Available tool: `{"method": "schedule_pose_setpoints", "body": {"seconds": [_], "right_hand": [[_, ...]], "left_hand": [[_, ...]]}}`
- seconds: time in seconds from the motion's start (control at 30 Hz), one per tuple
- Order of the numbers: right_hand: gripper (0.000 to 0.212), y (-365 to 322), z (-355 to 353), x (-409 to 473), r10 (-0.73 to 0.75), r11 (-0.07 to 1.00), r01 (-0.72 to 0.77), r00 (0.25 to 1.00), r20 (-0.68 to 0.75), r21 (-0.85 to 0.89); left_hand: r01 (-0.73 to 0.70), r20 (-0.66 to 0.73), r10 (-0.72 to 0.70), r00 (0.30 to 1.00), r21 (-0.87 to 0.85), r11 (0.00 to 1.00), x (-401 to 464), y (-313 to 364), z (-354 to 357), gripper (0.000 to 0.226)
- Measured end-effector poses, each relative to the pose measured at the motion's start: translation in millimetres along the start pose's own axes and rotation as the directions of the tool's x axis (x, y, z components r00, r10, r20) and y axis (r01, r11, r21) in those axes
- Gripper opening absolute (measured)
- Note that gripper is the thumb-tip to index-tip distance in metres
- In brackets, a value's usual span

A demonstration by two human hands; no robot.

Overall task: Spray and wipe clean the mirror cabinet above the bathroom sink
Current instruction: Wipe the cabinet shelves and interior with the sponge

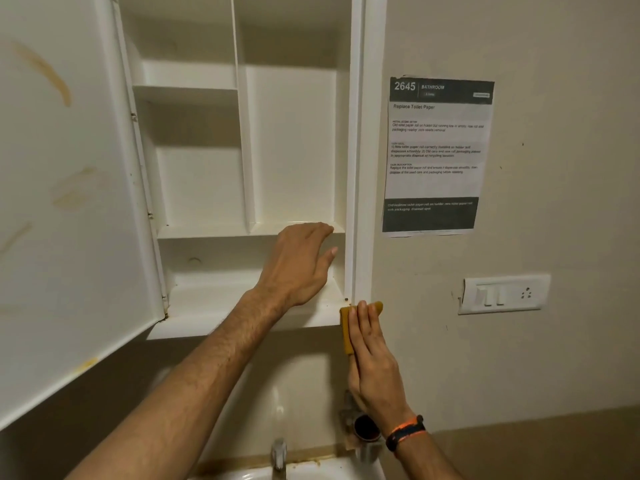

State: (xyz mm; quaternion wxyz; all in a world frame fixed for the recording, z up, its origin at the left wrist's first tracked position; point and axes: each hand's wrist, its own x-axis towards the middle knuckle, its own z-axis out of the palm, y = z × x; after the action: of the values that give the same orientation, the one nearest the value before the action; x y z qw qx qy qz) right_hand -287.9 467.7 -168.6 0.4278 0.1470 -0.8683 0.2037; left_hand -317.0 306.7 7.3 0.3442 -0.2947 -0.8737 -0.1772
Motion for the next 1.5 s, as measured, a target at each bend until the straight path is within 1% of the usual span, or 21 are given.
{"method": "schedule_pose_setpoints", "body": {"seconds": [0.1, 0.27, 0.33, 0.43, 0.47, 0.53, 0.57, 0.63, 0.7, 0.83, 0.9, 0.97, 1.03, 1.1, 1.17, 1.23, 1.3, 1.37, 1.43, 1.5], "right_hand": [[0.083, -3, 2, -7, 0.02, 1.0, -0.02, 1.0, 0.006, 0.022], [0.095, -6, -6, -16, 0.042, 0.997, -0.042, 0.999, 0.003, 0.07], [0.09, -8, -15, -18, 0.065, 0.989, -0.056, 0.996, -0.059, 0.14], [0.082, -12, -36, -5, 0.169, 0.969, -0.118, 0.957, -0.234, 0.219], [0.079, -13, -43, 6, 0.185, 0.968, -0.123, 0.939, -0.289, 0.221], [0.073, -16, -54, 31, 0.157, 0.978, -0.097, 0.922, -0.353, 0.183], [0.069, -18, -58, 43, 0.12, 0.986, -0.07, 0.927, -0.355, 0.151], [0.062, -21, -58, 60, 0.03, 0.998, -0.011, 0.955, -0.296, 0.066], [0.068, -22, -51, 63, -0.02, 1.0, 0.017, 0.979, -0.205, -0.019], [0.089, -17, -28, 35, 0.017, 0.992, -0.032, 0.992, -0.126, -0.12], [0.097, -15, -19, 15, 0.033, 0.989, -0.043, 0.997, -0.074, -0.139], [0.1, -15, -14, -4, 0.054, 0.99, -0.056, 0.998, -0.015, -0.13], [0.099, -14, -14, -18, 0.059, 0.993, -0.056, 0.998, 0.024, -0.103], [0.092, -13, -17, -23, 0.073, 0.997, -0.073, 0.997, -0.014, -0.019], [0.083, -15, -27, -19, 0.162, 0.982, -0.147, 0.978, -0.129, 0.121], [0.079, -21, -43, -1, 0.222, 0.964, -0.173, 0.941, -0.255, 0.202], [0.074, -28, -61, 30, 0.173, 0.977, -0.115, 0.921, -0.35, 0.18], [0.068, -33, -75, 66, 0.073, 0.995, -0.039, 0.92, -0.384, 0.095], [0.066, -37, -84, 95, -0.01, 1.0, 0.013, 0.937, -0.35, 0.004], [0.065, -39, -82, 108, -0.065, 0.995, 0.042, 0.961, -0.27, -0.087]], "left_hand": [[0.012, 0.021, -0.012, 1.0, 0.011, 1.0, -1, 1, 0, 0.048], [0.017, 0.025, -0.018, 1.0, 0.014, 1.0, -3, 2, -1, 0.049], [0.015, 0.03, -0.016, 0.999, 0.013, 1.0, -4, 3, -2, 0.049], [-0.002, 0.03, 0.001, 1.0, 0.018, 1.0, -5, 3, -3, 0.049], [-0.008, 0.026, 0.008, 1.0, 0.019, 1.0, -4, 3, -3, 0.049], [-0.018, 0.021, 0.018, 1.0, 0.025, 1.0, -5, 4, -4, 0.05], [-0.022, 0.017, 0.022, 1.0, 0.029, 0.999, -5, 4, -3, 0.05], [-0.023, 0.01, 0.023, 1.0, 0.027, 0.999, -5, 4, -2, 0.05], [-0.023, -0.002, 0.023, 1.0, 0.028, 0.999, -6, 5, -1, 0.051], [-0.029, -0.006, 0.03, 1.0, 0.049, 0.998, -7, 4, 2, 0.053], [-0.03, -0.002, 0.03, 1.0, 0.06, 0.998, -6, 3, 2, 0.054], [-0.026, -0.002, 0.026, 1.0, 0.071, 0.997, -6, 3, 4, 0.055], [-0.023, 0.0, 0.023, 1.0, 0.086, 0.996, -7, 3, 4, 0.056], [-0.027, 0.004, 0.027, 1.0, 0.103, 0.994, -7, 3, 4, 0.057], [-0.035, 0.01, 0.034, 0.999, 0.115, 0.993, -7, 4, 4, 0.057], [-0.041, 0.015, 0.04, 0.999, 0.126, 0.991, -7, 4, 3, 0.058], [-0.044, 0.018, 0.042, 0.999, 0.135, 0.99, -7, 3, 2, 0.059], [-0.047, 0.016, 0.045, 0.999, 0.139, 0.989, -8, 3, 2, 0.06], [-0.052, 0.011, 0.051, 0.999, 0.142, 0.988, -8, 3, 2, 0.06], [-0.052, 0.011, 0.051, 0.999, 0.138, 0.989, -8, 4, 1, 0.06]]}}
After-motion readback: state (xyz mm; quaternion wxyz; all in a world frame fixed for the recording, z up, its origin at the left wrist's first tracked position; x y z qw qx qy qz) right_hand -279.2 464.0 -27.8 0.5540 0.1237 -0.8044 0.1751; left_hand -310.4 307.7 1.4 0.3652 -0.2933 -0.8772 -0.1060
